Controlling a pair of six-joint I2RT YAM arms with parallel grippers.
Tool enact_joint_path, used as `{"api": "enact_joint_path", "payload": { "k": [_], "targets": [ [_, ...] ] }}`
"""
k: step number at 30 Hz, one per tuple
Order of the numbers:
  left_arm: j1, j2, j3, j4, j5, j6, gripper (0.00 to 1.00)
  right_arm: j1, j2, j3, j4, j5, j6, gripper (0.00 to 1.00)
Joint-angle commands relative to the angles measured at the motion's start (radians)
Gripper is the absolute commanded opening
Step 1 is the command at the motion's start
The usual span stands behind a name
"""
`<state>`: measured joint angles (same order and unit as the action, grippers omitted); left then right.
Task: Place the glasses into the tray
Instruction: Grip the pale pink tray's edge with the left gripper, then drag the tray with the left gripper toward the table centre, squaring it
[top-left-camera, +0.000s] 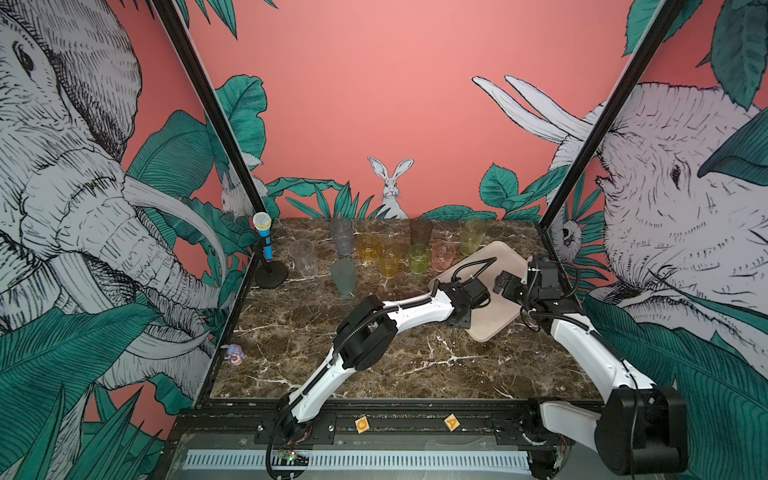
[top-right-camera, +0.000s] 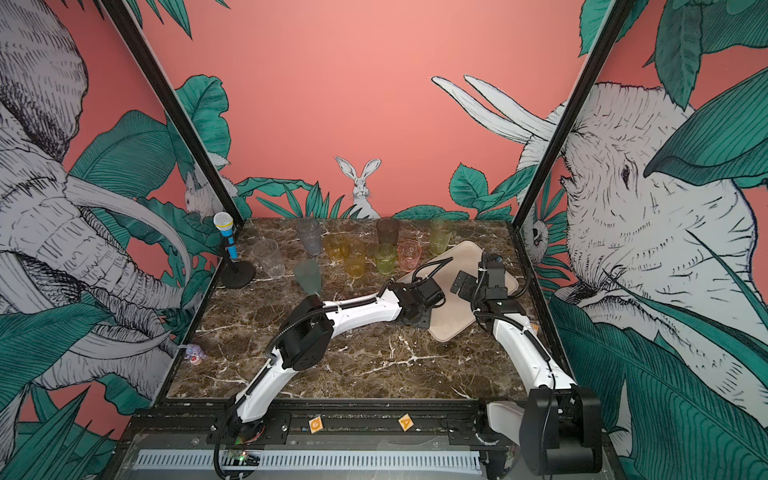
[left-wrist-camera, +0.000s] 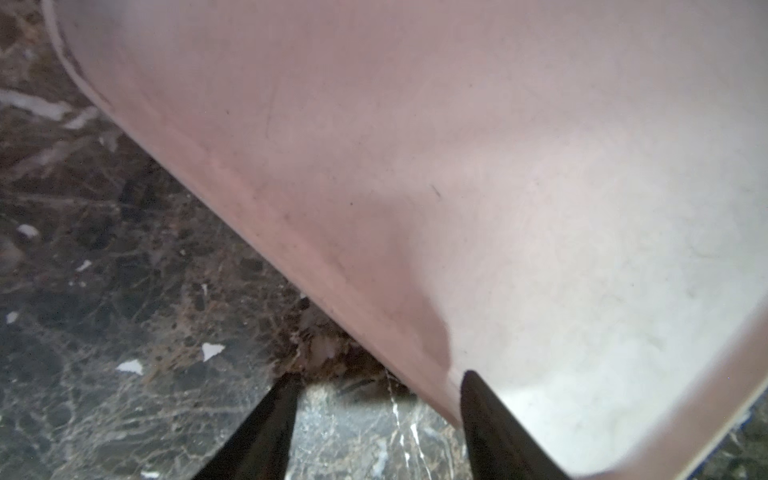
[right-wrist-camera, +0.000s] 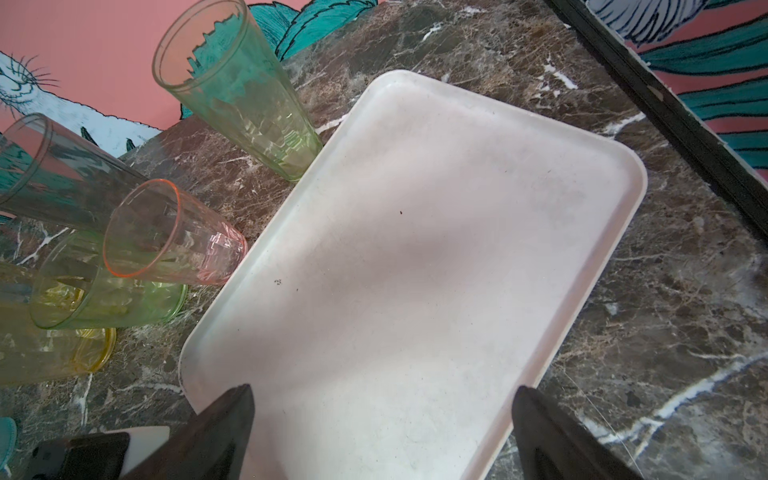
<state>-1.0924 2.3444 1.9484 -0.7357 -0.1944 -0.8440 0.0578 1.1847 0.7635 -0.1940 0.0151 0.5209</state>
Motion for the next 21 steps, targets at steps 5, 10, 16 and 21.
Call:
{"api": "enact_joint_path", "payload": {
  "k": [5,10,16,21],
  "targets": [
    [-0.006,0.013,0.024,-0.041,-0.003,-0.020,0.56,-0.003,0.000,-0.007,0.030,-0.004,0.010,0.99],
    [-0.003,0.016,0.020,-0.044,-0.007,-0.021,0.52,-0.003,0.007,-0.006,0.032,-0.011,0.010,0.99],
    [0.002,0.026,0.031,-0.044,-0.009,-0.033,0.53,-0.003,0.020,-0.012,0.046,-0.024,0.011,0.99],
    [0.002,0.046,0.051,-0.059,-0.004,-0.032,0.50,-0.003,0.033,-0.007,0.045,-0.031,0.011,0.99]
  ]
}}
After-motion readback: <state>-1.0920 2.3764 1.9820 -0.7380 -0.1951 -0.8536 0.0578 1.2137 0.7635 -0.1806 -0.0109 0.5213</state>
